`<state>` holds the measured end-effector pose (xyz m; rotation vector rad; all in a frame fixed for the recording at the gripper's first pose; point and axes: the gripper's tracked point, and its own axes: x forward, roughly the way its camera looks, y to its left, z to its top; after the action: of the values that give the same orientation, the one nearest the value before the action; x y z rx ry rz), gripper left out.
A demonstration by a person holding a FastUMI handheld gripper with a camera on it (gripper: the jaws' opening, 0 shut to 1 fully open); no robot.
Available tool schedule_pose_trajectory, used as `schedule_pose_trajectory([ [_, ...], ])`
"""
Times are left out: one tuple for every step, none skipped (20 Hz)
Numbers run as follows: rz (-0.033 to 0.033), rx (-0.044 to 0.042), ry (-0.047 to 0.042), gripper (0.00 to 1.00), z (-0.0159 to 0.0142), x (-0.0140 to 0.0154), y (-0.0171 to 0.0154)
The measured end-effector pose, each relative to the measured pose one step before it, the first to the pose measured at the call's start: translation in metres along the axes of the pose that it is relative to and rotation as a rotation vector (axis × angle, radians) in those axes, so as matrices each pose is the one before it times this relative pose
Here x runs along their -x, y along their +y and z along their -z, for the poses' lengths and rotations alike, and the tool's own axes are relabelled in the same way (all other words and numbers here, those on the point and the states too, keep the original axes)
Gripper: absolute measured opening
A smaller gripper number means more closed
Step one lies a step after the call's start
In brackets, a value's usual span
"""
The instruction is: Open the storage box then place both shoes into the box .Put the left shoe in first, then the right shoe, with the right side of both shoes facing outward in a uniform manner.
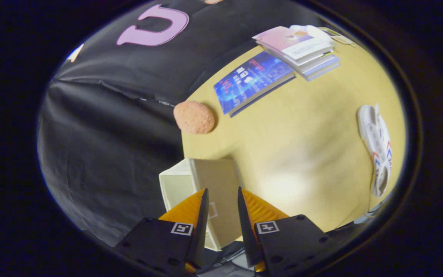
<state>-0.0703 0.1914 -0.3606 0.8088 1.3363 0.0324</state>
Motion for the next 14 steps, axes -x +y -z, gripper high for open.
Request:
schedule_pose_trajectory([
  [0.02501, -0.00375, -0.01322, 0.45, -0.00872, 0.00481, -0.02084],
  [0.02249, -0.00523, -0.01266, 0.45, -0.00813, 0.00449, -0.02124],
  [0.02417, -0.00681, -0.00874, 0.45, -0.00579, 0.00609, -0.02116],
  [0.02279, -0.00759, -0.00918, 0.45, -0.00611, 0.00539, -0.02064],
  [0.02387, -0.00957, -0.00836, 0.45, -0.00474, 0.00329, -0.01957],
  [0.02250, -0.01039, -0.00718, 0.45, -0.00521, 0.00301, -0.02018],
  [0.02358, -0.01177, -0.00454, 0.45, -0.00349, 0.00342, -0.02025],
  [0.02149, -0.01345, -0.00187, 0.45, -0.00300, 0.00241, -0.01911],
  [0.02283, -0.01421, -0.00109, 0.45, -0.00252, 0.00247, -0.01927],
  [0.02059, -0.01279, -0.00159, 0.45, -0.00194, 0.00216, -0.01803],
  [0.01992, -0.00996, -0.00025, 0.45, -0.00101, 0.00212, -0.01713],
  [0.01944, -0.00681, 0.00092, 0.45, -0.00021, 0.00074, -0.01574],
  [0.01912, -0.00751, -0.00110, 0.45, -0.00065, 0.00082, -0.01548],
  [0.01834, -0.00611, -0.00244, 0.45, -0.00067, 0.00039, -0.01408],
])
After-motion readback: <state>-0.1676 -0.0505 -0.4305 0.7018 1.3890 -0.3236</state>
